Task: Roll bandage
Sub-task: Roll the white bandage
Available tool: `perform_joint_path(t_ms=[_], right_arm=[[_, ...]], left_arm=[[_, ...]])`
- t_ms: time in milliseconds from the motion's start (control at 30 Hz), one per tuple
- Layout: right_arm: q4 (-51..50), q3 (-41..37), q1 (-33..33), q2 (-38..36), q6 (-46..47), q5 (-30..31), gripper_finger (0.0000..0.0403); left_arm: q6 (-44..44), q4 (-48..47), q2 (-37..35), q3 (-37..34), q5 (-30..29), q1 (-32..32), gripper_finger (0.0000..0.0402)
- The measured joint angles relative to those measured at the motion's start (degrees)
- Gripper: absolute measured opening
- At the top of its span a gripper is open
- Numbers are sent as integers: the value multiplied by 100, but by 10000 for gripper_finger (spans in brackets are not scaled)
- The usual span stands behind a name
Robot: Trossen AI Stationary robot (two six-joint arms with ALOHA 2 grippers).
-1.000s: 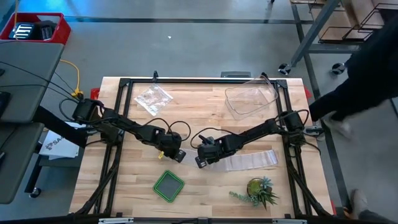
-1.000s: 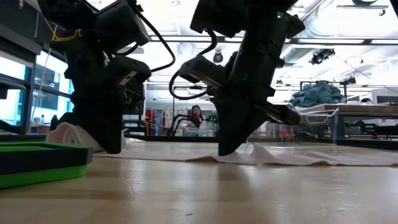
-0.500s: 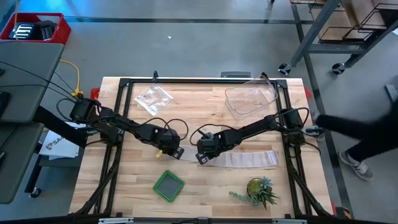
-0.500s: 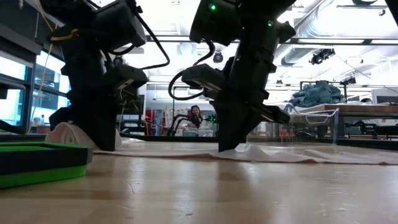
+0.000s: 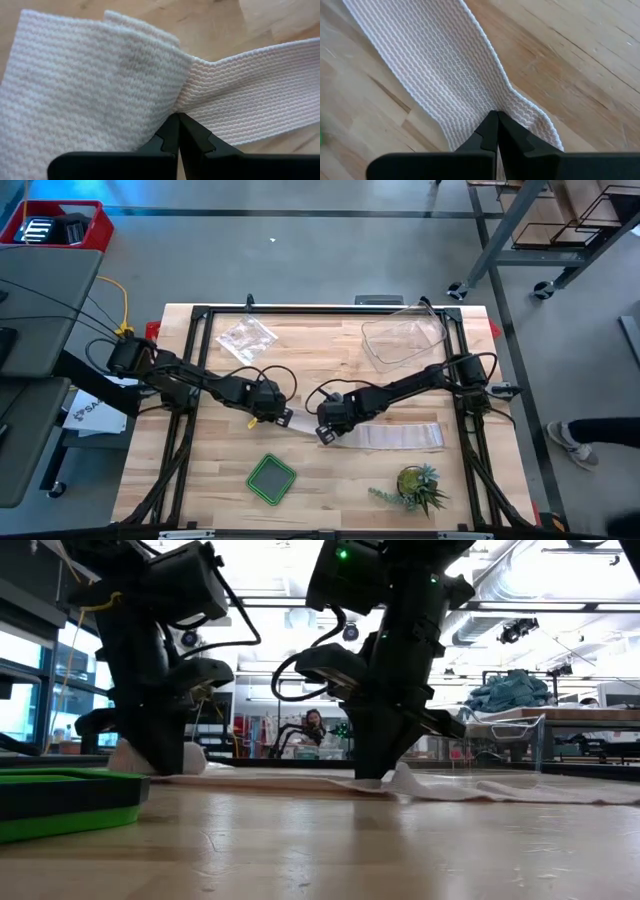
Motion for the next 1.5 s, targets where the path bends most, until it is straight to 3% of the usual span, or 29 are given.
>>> perform_joint_path(t_ms=[300, 633, 800, 1000, 1167, 1300, 1400, 1500], right_arm=[[322, -11, -116, 13, -108, -87, 0], [459, -22, -250, -118, -352, -239, 0], [423, -22, -368, -369, -600, -71, 0], [343, -15, -414, -538, -750, -13, 0], [317, -13, -184, -717, -735, 118, 0], [171, -13, 71, -894, -646, 350, 0], [-129, -9, 279, -1042, -255, 441, 0], [-795, -9, 504, -1115, 599, 462, 0]], left_arm=[[-438, 279, 0, 0, 21, -289, 0], [-206, 1097, -219, 13, 93, -215, 0], [790, 801, -740, 17, -242, 294, 0], [2822, -124, -975, 17, 241, 1331, 0], [4265, -2, -703, 31, 1054, 2026, 0], [5273, 5, -411, 144, 1246, 2238, 0], [5855, -33, -118, 166, 1475, 2257, 0], [5909, -33, 162, 173, 1632, 2189, 0]])
